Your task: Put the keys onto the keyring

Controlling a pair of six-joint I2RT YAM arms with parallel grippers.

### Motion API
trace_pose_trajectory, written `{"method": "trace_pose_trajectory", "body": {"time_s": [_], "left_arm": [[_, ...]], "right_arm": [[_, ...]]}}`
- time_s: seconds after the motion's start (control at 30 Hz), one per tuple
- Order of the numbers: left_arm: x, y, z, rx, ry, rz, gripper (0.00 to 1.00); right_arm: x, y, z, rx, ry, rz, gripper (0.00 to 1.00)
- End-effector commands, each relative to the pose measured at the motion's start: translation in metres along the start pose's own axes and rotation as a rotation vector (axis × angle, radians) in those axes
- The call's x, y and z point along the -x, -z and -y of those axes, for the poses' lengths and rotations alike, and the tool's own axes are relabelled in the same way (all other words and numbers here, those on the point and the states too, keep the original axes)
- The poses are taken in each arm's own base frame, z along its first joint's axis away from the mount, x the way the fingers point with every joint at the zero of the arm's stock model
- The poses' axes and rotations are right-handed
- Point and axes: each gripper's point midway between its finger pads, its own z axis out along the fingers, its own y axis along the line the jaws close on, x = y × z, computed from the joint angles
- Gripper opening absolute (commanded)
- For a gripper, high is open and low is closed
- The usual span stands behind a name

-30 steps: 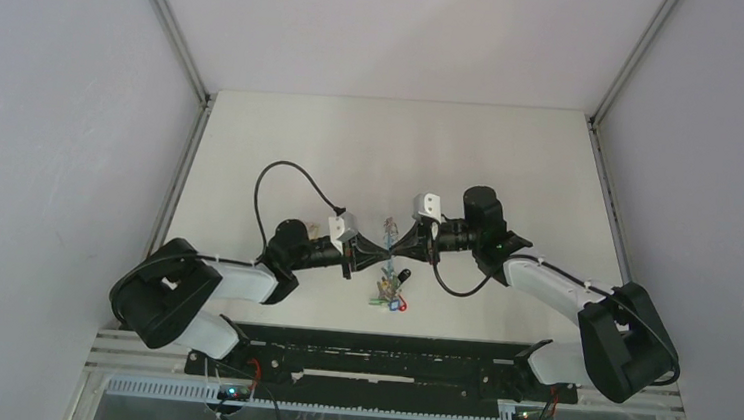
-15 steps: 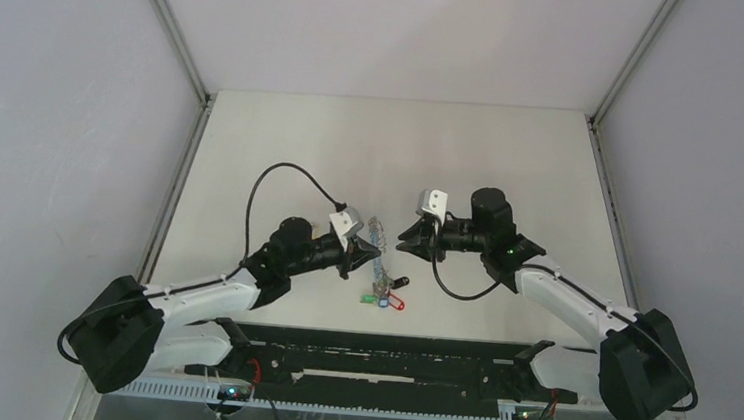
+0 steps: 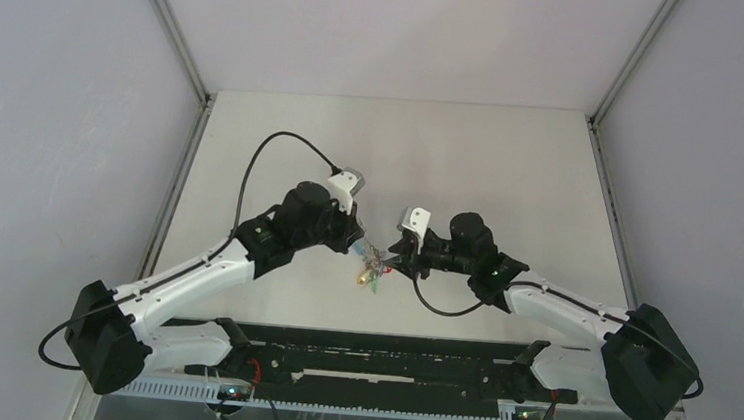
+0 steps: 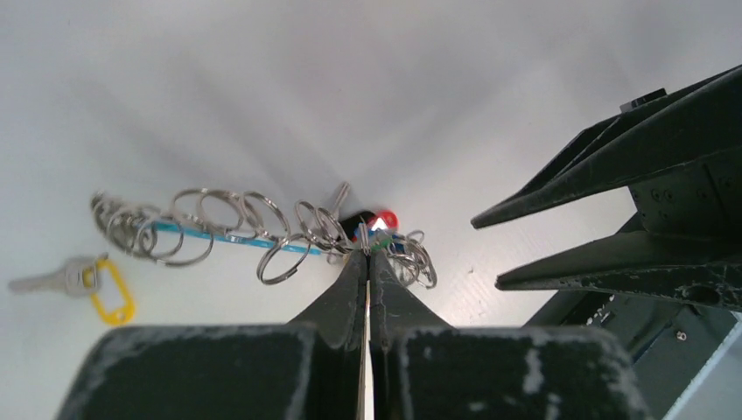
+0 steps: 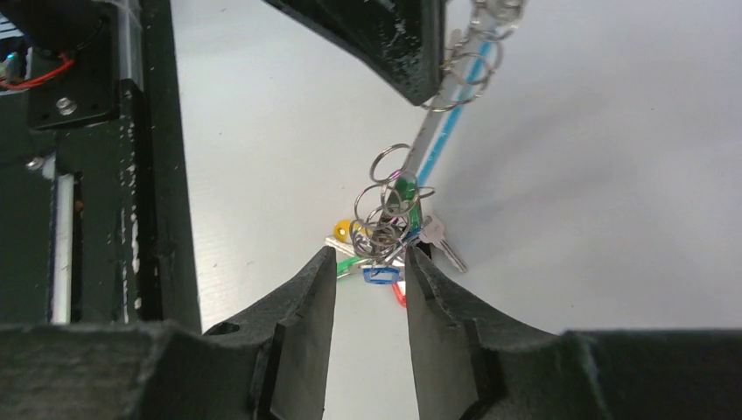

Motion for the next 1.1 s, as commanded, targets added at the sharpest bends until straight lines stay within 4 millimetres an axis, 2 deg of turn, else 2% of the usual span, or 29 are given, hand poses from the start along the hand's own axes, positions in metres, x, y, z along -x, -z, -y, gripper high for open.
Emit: {"method": "trace_pose_trajectory", "body": {"time_s": [0.0,0.23,0.47,0.7,0.9,1.07], "left_arm": [[0.009,0.014,-0.003,0.080,0.083,-0.057,0.00],[0.013,0.019,0.002,0.078,0.111,-0.091,0.00],[0.014,0.014,0.018,-0.003,0.127,-0.125,0.00],[0.008,0.011,0.029,-0.064,0.122,-0.184,0.00],[0.011,0.011,0.036,-0.099,0.114,-0.190,0.00],[0.009,0.011,0.041,-0.127,0.103,-0.218,0.00]], "right_arm": [[0.024,-0.014,0.010,-0.077,0.024,0.090,0.35],[0.033,-0.030,0.010,-0.081,0.053,0.141,0.39],[0.027,-0.044,0.005,-0.037,0.091,0.135,0.41],[0.016,-0.050,0.014,-0.063,0.149,0.098,0.40],[0.007,-0.055,0.011,-0.013,0.179,0.047,0.37],[-0.003,-0.053,0.014,-0.023,0.179,-0.004,0.30]]}}
